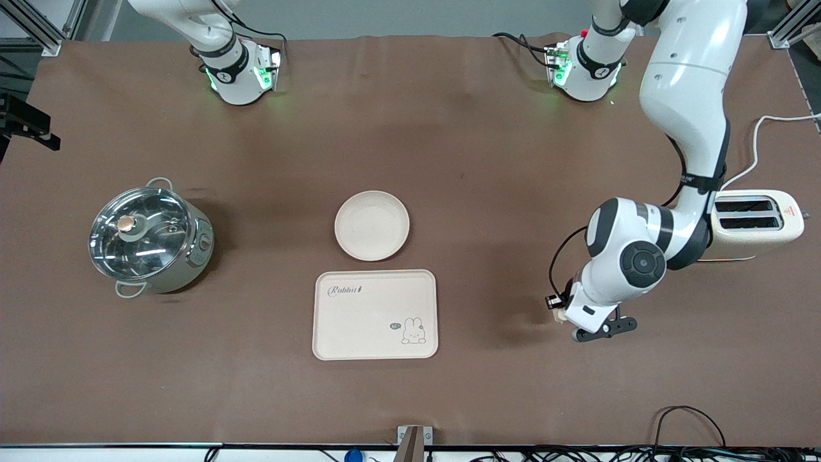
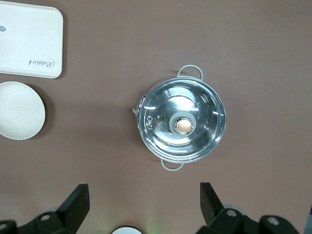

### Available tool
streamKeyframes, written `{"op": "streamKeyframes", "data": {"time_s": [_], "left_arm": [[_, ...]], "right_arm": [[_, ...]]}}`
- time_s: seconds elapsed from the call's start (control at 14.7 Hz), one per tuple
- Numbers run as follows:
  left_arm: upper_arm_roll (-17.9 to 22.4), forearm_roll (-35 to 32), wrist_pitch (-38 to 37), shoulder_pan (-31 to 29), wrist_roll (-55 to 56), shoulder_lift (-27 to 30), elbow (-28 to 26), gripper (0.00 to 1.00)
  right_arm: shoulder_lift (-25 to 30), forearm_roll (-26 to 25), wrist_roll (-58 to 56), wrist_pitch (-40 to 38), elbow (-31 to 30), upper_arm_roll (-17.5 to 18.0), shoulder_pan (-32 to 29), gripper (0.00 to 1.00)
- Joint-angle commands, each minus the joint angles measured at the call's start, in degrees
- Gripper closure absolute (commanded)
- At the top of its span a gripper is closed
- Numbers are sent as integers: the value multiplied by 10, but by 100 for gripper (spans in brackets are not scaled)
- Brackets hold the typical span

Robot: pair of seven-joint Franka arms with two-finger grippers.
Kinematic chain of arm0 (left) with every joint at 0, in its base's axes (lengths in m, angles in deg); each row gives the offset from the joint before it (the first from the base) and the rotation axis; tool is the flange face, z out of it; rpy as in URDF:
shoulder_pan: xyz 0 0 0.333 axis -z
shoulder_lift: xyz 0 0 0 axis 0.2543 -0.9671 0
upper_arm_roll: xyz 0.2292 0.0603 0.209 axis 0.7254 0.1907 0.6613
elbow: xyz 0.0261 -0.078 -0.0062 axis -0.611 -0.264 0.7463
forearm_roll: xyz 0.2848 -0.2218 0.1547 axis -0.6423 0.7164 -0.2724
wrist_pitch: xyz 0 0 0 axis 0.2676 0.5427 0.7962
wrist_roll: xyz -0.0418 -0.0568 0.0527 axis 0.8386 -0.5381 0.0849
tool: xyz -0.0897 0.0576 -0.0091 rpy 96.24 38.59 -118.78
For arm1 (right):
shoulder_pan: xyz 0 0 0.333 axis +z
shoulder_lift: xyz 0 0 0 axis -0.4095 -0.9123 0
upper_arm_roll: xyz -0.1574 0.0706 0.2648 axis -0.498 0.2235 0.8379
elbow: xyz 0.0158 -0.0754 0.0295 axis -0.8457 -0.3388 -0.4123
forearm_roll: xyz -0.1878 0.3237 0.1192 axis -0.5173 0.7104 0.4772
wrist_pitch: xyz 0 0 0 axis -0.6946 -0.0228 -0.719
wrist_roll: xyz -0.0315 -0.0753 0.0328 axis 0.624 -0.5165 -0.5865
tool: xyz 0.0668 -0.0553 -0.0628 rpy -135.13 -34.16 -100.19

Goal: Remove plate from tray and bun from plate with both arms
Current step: 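Lift the bun with the left gripper and carry it toward the toaster, then lower the bun onto the table and open the left gripper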

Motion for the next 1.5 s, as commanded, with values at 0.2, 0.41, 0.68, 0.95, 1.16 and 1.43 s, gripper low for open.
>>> {"op": "streamKeyframes", "data": {"time_s": [0.2,0.41,0.68,0.95,1.16,1.43], "left_arm": [[-4,-11,23,-2,4,-32,3,56],[-5,-80,22,-4,7,-34,7,0],[-5,-89,-25,-1,8,15,12,0],[-5,-89,-93,-6,7,110,17,0],[-5,-89,-146,-11,5,186,15,0],[-5,-85,-229,-22,-77,281,17,0]], "right_arm": [[7,-9,10,-10,-2,16,0,0],[7,-10,9,-10,-2,16,0,0],[7,-10,8,-11,-2,16,0,0],[7,-12,9,-9,-2,16,3,0],[7,-12,9,-11,-1,16,4,0],[7,-13,9,-8,-2,14,5,0]]}}
